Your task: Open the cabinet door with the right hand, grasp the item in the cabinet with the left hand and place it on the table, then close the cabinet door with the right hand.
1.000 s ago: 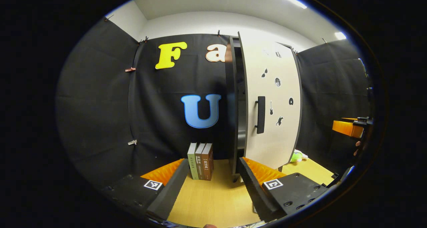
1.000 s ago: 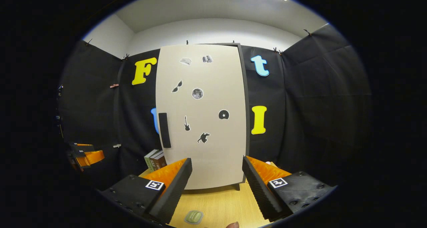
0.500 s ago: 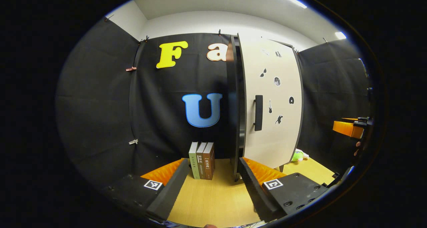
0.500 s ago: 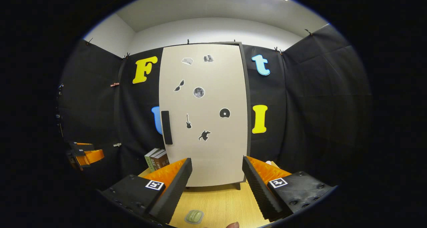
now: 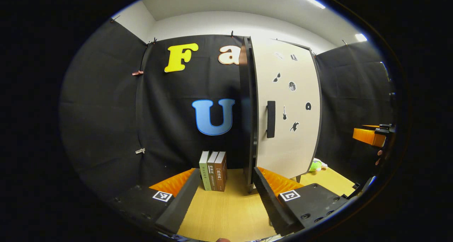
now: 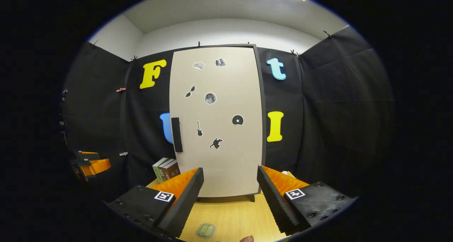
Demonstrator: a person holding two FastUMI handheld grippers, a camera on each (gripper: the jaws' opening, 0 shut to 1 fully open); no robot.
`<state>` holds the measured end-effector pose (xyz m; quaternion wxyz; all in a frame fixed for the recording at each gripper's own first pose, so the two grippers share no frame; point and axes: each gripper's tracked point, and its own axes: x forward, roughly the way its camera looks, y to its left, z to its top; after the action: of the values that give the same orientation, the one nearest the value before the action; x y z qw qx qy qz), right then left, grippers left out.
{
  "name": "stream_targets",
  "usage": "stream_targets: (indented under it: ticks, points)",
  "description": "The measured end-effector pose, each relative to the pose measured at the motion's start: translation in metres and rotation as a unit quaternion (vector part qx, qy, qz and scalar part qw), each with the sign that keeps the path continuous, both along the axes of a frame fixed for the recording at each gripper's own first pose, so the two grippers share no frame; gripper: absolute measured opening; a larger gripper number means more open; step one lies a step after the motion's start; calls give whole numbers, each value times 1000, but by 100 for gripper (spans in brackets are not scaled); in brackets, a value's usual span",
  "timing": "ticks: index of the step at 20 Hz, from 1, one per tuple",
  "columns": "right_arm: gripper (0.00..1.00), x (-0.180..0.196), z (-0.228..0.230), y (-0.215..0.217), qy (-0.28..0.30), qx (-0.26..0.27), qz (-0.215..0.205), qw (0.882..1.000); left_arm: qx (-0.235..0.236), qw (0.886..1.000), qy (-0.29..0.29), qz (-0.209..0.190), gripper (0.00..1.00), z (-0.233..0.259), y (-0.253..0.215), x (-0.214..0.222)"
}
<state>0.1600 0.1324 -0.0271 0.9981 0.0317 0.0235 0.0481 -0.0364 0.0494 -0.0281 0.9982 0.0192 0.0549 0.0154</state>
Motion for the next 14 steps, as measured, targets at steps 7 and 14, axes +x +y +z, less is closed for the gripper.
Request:
stream_targets:
  ticks: [7, 14]
  points:
    - [98, 2, -2, 1, 1, -1, 1, 1000, 0, 1000, 2, 2, 94, -1, 2, 5]
    - [98, 2, 0, 0, -1, -3, -1, 1000, -3, 1000, 0, 2, 94, 1, 0, 10]
